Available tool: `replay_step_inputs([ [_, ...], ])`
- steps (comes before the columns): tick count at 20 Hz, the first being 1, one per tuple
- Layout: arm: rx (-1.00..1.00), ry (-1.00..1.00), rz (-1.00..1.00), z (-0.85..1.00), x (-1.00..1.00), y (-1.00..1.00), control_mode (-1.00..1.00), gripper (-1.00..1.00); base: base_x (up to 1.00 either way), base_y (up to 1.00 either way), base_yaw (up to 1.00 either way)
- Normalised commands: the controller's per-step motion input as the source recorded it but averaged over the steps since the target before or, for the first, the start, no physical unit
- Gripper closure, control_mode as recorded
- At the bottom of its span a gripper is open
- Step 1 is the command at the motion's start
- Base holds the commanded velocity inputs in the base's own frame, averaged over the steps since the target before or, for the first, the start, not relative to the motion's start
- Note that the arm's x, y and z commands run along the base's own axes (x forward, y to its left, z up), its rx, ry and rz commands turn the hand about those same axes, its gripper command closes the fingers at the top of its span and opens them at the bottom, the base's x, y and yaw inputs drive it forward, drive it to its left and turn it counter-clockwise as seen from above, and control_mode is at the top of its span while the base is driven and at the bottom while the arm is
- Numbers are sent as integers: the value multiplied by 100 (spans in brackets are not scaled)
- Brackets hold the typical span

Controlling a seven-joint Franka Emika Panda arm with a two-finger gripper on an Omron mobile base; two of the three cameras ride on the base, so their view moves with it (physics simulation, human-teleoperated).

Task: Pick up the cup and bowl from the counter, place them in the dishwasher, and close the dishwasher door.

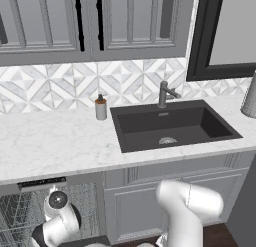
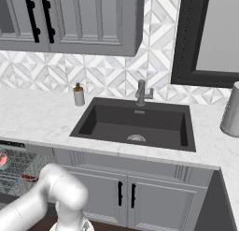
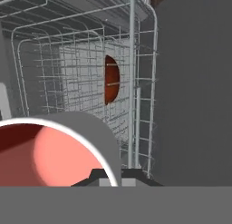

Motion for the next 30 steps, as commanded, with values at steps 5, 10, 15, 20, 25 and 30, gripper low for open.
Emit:
replay_step_inputs([
  [5, 0, 13, 0, -46, 72, 5, -100, 100, 0, 0, 0],
  [10, 0, 9, 0, -51, 62, 25, -100, 100, 0, 0, 0],
  [15, 0, 0, 0, -71, 35, 42, -100, 100, 0, 0, 0],
  [20, 0, -6, 0, -67, 33, 35, -100, 100, 0, 0, 0],
  [25, 0, -3, 0, -61, 36, 16, -100, 100, 0, 0, 0],
  [30, 0, 0, 0, -77, -10, 1, -100, 100, 0, 0, 0],
])
